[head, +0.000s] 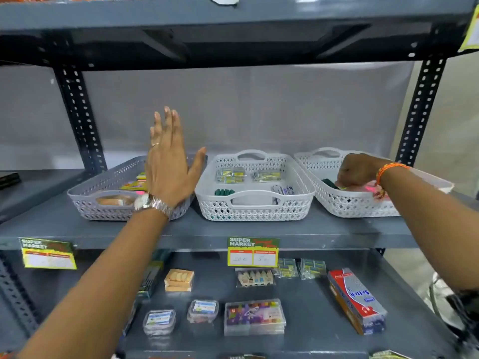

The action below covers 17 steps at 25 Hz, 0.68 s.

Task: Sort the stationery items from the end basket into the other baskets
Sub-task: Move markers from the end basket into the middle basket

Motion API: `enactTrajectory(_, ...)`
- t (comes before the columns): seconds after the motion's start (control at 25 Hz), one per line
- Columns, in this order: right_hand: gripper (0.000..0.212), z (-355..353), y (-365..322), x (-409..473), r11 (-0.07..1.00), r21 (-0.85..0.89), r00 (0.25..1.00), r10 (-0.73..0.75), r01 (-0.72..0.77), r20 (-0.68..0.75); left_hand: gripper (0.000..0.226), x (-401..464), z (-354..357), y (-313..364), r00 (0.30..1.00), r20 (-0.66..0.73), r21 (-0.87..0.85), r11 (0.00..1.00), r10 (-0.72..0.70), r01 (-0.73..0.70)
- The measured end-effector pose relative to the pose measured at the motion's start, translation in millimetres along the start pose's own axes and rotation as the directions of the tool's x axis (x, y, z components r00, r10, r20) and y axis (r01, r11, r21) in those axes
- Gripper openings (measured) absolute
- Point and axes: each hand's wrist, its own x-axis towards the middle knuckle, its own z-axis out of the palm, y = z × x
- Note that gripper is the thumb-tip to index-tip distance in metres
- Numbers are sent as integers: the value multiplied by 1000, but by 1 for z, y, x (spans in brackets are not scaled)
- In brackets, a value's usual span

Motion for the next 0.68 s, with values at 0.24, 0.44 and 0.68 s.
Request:
enactTrajectory(0.24, 20, 1, -14, -2, 994, 45, 984, 95, -102, 148, 71, -81, 17, 7, 968, -225, -85, 988, 106, -128)
enactTrajectory(0.44, 9, -2, -26, -6, 989, 52, 981, 129, -138, 144, 55, -122, 40, -6, 933, -242, -91, 952, 265, -294)
enactTrajectory(0.68, 28, -21, -26, -3, 875, 433, 961, 270, -218, -63, 22, -134, 55, -20, 892, -348, 25, 954, 289, -299)
